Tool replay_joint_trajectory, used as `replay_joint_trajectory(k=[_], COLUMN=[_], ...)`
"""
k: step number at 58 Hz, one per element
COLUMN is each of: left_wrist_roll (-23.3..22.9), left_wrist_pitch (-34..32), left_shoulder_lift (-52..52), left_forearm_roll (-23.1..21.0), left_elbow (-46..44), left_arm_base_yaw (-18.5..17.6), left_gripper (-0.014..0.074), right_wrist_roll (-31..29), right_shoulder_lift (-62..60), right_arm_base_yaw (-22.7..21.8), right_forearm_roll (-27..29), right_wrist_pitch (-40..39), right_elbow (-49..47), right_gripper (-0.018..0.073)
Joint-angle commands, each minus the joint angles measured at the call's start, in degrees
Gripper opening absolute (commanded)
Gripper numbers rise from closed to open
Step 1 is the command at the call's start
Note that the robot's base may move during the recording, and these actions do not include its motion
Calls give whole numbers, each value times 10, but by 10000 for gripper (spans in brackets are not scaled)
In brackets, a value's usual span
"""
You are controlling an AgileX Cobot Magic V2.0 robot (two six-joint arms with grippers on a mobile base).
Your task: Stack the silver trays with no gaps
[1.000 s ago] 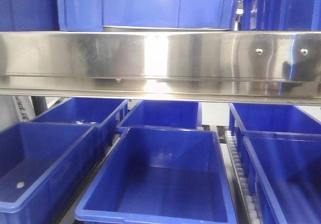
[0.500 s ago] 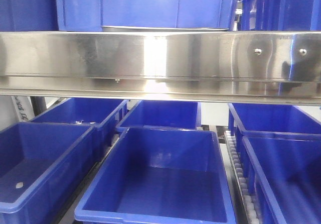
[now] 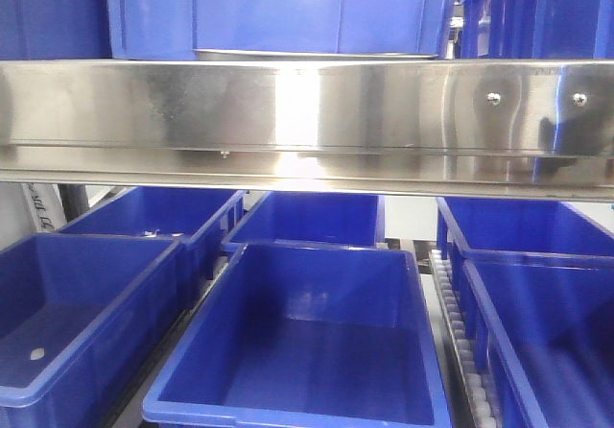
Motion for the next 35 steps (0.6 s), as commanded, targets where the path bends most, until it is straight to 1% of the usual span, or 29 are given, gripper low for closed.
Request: replay_joint_trajectory(k=[1, 7, 35], left_wrist_roll=[3, 3, 3], left_wrist_pitch=[-5, -9, -11], left_shoulder_lift=[-3, -3, -3], left_forearm_roll=[-1, -11, -11], left_elbow=[-1, -1, -1], left_arm_base_yaw=[-4, -4, -4], left_gripper=[-16, -16, -16], right_wrist_roll=[-1, -1, -1], right_shoulder_lift=[-3, -3, -3], right_arm_base_yaw=[0, 0, 0], right_forearm_roll=[-3, -3, -3], right_wrist_pitch=[-12, -12, -12], right_elbow=[0, 0, 0], right_gripper=[-78, -78, -78])
